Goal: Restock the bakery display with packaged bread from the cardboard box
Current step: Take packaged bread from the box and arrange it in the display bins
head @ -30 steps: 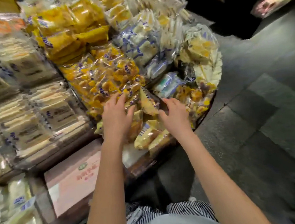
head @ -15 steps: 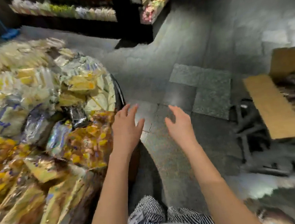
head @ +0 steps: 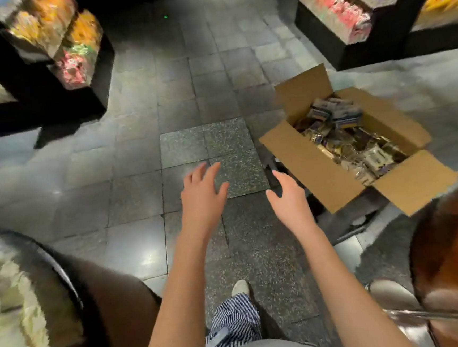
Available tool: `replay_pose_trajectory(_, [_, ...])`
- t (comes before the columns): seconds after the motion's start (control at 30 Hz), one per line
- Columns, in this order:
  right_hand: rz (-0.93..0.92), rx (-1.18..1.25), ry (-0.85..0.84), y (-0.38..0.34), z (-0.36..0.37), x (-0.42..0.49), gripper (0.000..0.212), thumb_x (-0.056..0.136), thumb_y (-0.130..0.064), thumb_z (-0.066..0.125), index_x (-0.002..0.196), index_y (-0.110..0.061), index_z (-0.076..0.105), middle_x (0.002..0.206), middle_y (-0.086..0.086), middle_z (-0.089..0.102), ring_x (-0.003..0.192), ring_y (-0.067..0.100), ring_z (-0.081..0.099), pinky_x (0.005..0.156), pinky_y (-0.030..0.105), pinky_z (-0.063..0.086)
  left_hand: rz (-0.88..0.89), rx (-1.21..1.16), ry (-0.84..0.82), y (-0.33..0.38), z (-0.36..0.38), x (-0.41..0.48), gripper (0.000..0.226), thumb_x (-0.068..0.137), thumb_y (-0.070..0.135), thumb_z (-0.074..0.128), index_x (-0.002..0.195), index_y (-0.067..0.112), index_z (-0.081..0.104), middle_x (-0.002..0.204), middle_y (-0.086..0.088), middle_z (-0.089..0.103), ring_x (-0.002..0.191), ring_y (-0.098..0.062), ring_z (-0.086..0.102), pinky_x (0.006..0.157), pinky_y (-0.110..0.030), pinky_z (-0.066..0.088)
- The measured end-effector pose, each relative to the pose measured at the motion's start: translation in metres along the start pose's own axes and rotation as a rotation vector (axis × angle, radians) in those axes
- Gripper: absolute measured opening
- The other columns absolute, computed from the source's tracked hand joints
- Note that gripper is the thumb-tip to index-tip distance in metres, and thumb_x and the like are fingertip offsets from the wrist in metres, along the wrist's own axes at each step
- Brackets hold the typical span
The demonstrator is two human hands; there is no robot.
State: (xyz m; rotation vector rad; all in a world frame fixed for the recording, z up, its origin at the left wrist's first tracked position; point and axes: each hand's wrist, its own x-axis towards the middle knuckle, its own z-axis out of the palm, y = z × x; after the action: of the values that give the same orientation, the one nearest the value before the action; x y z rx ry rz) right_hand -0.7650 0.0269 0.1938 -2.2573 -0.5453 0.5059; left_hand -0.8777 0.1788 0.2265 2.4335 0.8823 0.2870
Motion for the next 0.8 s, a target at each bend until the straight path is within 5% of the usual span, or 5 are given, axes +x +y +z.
replay_pose_trajectory(0.23, [0.197, 0.055, 0.160, 0.016, -0.058, 0.099, 0.056, 0.102, -0.025, 0.050, 0.153, -0.023, 0.028, 0.160, 0.000, 0.025, 0.148, 0.020, 0.021, 0.122, 0.046, 0.017, 0.200, -0.001, -0.116, 0.063, 0.042, 0.145, 0.050, 0.101, 0.033, 0.051, 0.148, 0.022, 0.042, 0.154, -0.006, 0.037, 0.139, -0.032, 0.031, 0.110, -0.046, 0.032])
replay_pose_trajectory(0.5, [0.503, 0.157, 0.277, 0.085, -0.115, 0.183, 0.058, 0.102, -0.028, 0.050, 0.154, -0.024, 0.026, 0.161, 0.004, 0.022, 0.148, 0.025, 0.021, 0.117, 0.046, 0.028, 0.308, 0.027, -0.417, 0.124, 0.146, 0.250, 0.051, 0.101, 0.036, 0.050, 0.149, 0.023, 0.038, 0.153, -0.007, 0.035, 0.139, -0.032, 0.031, 0.111, -0.048, 0.032])
replay_pose_trajectory(0.63, [0.552, 0.147, 0.312, 0.118, -0.151, 0.246, 0.059, 0.101, -0.031, 0.051, 0.154, -0.024, 0.025, 0.157, 0.008, 0.031, 0.130, 0.027, 0.047, 0.107, 0.044, 0.041, 0.322, 0.031, -0.472, 0.164, 0.192, 0.306, 0.051, 0.101, 0.035, 0.051, 0.149, 0.025, 0.038, 0.151, -0.008, 0.037, 0.136, -0.033, 0.035, 0.110, -0.047, 0.036])
replay_pose_trajectory(0.8, [0.587, 0.186, 0.304, 0.147, -0.192, 0.320, 0.059, 0.100, -0.029, 0.053, 0.153, -0.023, 0.026, 0.154, 0.007, 0.036, 0.120, 0.026, 0.054, 0.102, 0.047, 0.047, 0.330, -0.032, -0.526, 0.219, 0.228, 0.381, 0.048, 0.101, 0.031, 0.053, 0.147, 0.023, 0.043, 0.147, -0.005, 0.040, 0.124, -0.023, 0.051, 0.103, -0.037, 0.043])
